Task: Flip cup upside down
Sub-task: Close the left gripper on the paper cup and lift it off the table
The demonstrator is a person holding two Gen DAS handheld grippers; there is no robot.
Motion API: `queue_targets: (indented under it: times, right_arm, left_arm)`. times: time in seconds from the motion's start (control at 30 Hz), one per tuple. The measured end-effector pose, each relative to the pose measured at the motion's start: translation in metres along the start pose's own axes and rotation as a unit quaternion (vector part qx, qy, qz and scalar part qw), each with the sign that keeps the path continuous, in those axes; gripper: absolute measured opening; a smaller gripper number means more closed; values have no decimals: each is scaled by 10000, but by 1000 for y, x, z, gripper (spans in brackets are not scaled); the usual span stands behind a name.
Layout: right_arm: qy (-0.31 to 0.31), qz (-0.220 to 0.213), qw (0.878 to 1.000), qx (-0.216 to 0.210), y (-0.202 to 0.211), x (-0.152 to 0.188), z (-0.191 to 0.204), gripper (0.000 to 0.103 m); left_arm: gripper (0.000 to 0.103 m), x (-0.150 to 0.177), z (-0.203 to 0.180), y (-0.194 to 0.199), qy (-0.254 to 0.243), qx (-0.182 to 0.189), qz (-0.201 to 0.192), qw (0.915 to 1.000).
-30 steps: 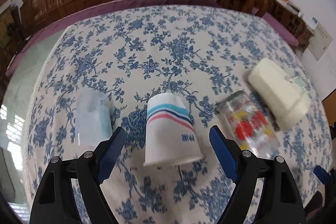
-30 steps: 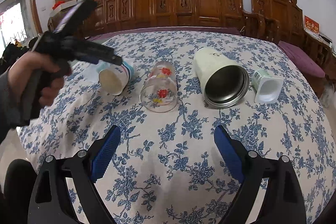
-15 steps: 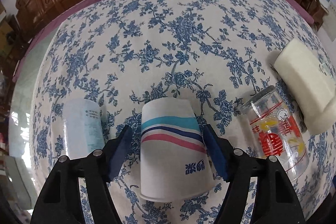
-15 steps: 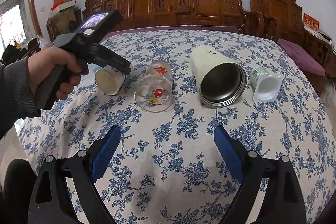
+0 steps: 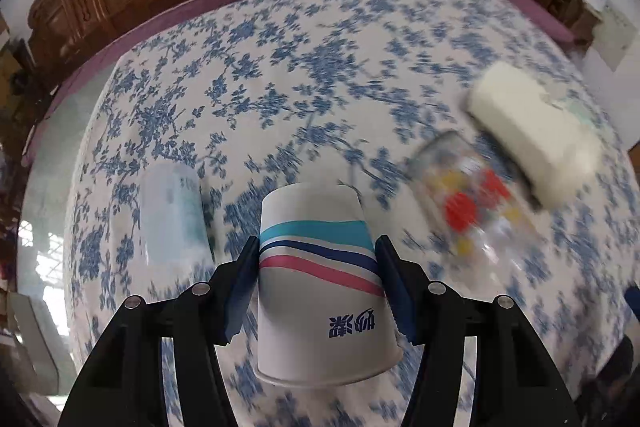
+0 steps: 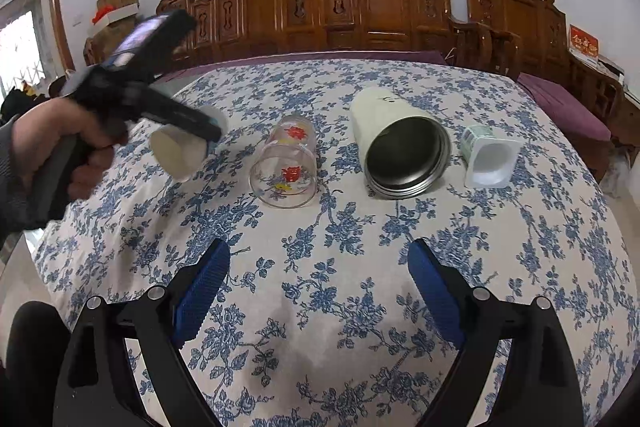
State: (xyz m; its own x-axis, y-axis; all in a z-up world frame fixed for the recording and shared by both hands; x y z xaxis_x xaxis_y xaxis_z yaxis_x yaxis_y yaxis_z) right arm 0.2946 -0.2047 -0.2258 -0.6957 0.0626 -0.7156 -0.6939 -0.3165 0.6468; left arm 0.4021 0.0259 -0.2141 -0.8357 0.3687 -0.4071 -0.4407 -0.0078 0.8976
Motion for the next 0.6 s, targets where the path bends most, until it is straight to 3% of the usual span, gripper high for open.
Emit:
queue_targets:
  times: [0.3,0.6]
  right_arm:
    - [-173,-147,9997,133,24,5,-16,92]
    - [-303,-200,9989,288,37,6,-32,92]
  left_arm:
    - [56,50,-61,46,-29,503,-468,9976]
    - [56,82,-118,42,160,1074,-565,9925]
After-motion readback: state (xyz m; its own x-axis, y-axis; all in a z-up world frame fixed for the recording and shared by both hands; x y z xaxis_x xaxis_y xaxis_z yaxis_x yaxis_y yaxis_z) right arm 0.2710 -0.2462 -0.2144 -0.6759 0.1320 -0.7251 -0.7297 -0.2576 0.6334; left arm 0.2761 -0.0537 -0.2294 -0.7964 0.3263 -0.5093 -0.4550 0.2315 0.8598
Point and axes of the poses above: each gripper's, at about its wrist camera, not at the fingertips, and y roughly against the way its jaws point, z to its left, x to its underside, the point moved 7 cm from there along -y, roughly the way its jaws point, and after that the axes turned 12 degrees about -y, right-handed, at the moved point
